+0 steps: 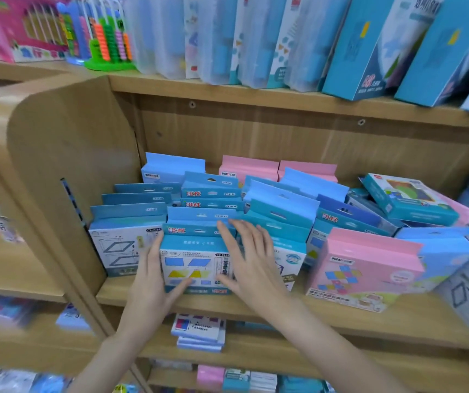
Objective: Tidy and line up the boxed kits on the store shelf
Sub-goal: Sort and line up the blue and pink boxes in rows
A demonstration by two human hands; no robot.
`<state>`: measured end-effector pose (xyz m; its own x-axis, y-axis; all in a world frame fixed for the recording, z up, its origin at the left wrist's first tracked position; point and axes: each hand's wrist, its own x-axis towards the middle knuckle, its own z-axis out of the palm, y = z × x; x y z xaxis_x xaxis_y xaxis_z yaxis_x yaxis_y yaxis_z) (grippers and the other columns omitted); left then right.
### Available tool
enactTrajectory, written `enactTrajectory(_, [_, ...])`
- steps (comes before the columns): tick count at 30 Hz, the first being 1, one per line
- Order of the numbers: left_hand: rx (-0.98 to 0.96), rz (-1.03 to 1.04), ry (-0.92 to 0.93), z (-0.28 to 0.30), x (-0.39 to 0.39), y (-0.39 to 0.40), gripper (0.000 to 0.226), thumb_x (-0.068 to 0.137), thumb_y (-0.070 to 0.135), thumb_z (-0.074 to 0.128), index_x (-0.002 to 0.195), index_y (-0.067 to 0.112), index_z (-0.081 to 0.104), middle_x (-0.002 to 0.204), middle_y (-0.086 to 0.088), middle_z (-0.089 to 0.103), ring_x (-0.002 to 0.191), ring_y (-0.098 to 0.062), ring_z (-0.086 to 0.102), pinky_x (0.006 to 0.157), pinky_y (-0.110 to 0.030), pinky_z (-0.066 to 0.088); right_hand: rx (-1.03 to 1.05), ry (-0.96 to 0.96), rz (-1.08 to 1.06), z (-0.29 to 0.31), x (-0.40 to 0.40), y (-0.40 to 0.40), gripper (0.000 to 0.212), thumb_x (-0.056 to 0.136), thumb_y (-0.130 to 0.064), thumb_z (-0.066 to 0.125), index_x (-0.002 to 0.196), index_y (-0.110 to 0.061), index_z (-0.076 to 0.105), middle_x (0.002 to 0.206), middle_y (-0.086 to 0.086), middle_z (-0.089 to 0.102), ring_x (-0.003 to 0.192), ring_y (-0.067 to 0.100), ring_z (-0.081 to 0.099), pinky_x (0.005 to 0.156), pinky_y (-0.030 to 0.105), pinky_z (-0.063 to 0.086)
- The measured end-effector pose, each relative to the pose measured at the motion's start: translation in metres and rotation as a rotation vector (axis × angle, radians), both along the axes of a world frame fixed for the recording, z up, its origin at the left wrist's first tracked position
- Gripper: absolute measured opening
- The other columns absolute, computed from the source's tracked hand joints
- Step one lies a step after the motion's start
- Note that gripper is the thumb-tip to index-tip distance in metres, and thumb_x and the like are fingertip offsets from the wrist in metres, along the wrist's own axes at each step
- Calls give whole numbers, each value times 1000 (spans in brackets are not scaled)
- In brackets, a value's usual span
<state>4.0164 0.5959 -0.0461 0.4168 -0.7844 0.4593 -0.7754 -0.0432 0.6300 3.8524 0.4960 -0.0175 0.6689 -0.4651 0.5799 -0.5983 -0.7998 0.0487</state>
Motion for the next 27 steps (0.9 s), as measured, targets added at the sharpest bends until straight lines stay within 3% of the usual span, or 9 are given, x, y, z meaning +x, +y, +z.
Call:
enactTrajectory(5, [-77, 44, -51, -5, -4, 7, 92, 70, 22, 77, 143, 19, 20, 134, -3, 27, 122, -14, 34, 98, -33, 33, 22, -19, 1, 4, -16, 0, 96, 65, -46, 76, 140, -13, 26, 135, 10, 31, 127, 26, 30, 111, 44, 20])
enactTrajectory(7, [-182, 76, -141, -3, -9, 12, 74, 78, 17, 73, 137, 12, 28, 129, -6, 31, 123, -24, 34, 104, -32, 29, 37, -67, -1, 7, -36, -1, 85, 71, -43, 70, 138, -12, 28, 136, 10, 31, 128, 26, 29, 111, 42, 18])
enactTrajectory(9, [-290, 79, -212, 3, -18, 15, 49, 84, 18, 55, 128, 8, 36, 125, -10, 35, 119, -27, 36, 106, -23, 24, 36, -123, -18, 11, -62, -1, 72, 77, -39, 66, 134, -12, 32, 135, 9, 33, 127, 26, 32, 110, 43, 25])
enactTrajectory(11, [-349, 44, -252, 11, -32, 12, 40, 84, 17, 46, 122, 8, 40, 121, -10, 38, 115, -28, 38, 103, -24, 25, 40, -182, -35, 15, -90, -2, 60, 80, -31, 65, 130, -12, 36, 133, 8, 35, 125, 26, 34, 107, 44, 32])
enactTrajectory(14, [-392, -20, -283, 18, -61, -3, 35, 83, 13, 44, 118, 9, 42, 118, -9, 39, 110, -27, 41, 95, -36, 32, 53, -259, -114, 25, -134, -11, 52, 83, -29, 57, 128, -13, 37, 132, 9, 35, 123, 29, 35, 104, 44, 34])
enactTrajectory(18, [-403, -111, -271, 26, -110, -27, 34, 83, 14, 45, 117, 10, 41, 120, -9, 39, 112, -25, 41, 98, -30, 33, 47, -384, -292, 42, -206, -29, 50, 82, -31, 51, 126, -10, 40, 132, 14, 35, 122, 31, 33, 103, 39, 25])
enactTrajectory(20, [-409, -143, -289, 30, -137, -40, 34, 83, 14, 46, 117, 10, 41, 121, -9, 40, 111, -25, 42, 99, -30, 32, 25, -423, -340, 47, -249, -41, 49, 78, -21, 50, 123, -3, 43, 128, 23, 40, 118, 34, 36, 101, 40, 25])
enactTrajectory(24, [-387, -189, -347, 42, -194, -69, 38, 81, 14, 48, 118, 11, 41, 123, -9, 40, 111, -27, 42, 101, -29, 28, 132, -158, -370, 44, -332, -82, 59, 68, -17, 40, 125, -5, 42, 126, 22, 49, 114, 36, 43, 99, 46, 31])
enactTrajectory(27, [-316, -219, -400, 50, -233, -91, 47, 79, 23, 51, 122, 12, 39, 129, -8, 38, 115, -29, 42, 100, -38, 29, 164, 102, -446, 39, -371, -105, 72, 70, -21, 69, 133, -19, 33, 132, 16, 49, 126, 29, 34, 103, 58, 25])
